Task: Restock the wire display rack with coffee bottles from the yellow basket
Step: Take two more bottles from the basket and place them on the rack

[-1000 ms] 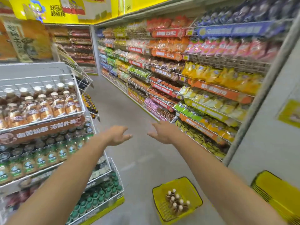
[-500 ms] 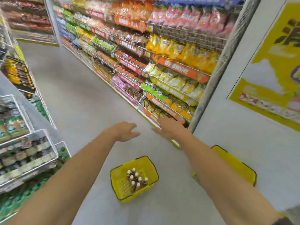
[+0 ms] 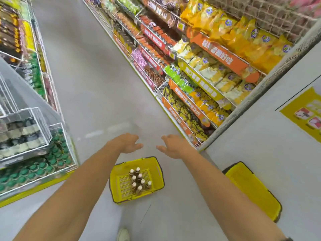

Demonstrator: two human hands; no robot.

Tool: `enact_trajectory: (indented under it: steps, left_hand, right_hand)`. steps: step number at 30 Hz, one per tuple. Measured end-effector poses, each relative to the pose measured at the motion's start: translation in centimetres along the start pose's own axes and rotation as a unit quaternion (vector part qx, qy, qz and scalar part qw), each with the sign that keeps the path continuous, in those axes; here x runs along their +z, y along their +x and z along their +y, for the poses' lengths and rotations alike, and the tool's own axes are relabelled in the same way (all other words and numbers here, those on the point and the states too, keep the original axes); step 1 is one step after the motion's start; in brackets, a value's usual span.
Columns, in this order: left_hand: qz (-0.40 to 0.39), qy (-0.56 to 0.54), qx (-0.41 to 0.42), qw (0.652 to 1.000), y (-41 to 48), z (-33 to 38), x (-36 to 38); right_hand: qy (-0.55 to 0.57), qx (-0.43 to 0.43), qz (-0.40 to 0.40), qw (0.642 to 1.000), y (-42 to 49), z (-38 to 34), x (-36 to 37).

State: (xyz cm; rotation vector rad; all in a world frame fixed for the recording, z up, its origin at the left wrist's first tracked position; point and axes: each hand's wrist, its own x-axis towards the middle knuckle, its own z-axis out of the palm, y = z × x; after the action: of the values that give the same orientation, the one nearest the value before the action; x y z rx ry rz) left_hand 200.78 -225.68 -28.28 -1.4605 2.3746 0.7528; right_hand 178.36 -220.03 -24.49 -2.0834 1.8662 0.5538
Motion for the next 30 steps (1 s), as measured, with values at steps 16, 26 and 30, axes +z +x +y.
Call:
enact_trajectory:
  steps: [16,26,30]
  left_hand:
    - [-0.084,-0.173,-0.215,0.957,10.6,-4.7,16.5]
    - [-0.163,-0.228,-0.219,0.935,19.5,-10.1,37.4]
    - [-0.177,-0.215,-0.217,0.936,23.9,-13.5,45.9]
  right_hand:
    - [0.024,-0.118,-0.143,0.982,20.5,6.5,15.9]
    - [0.015,-0.128,-0.237,0.963,28.8,7.7,39.2]
    - [0.018,-0.134,-0.239,0.962,33.4,6.7,48.0]
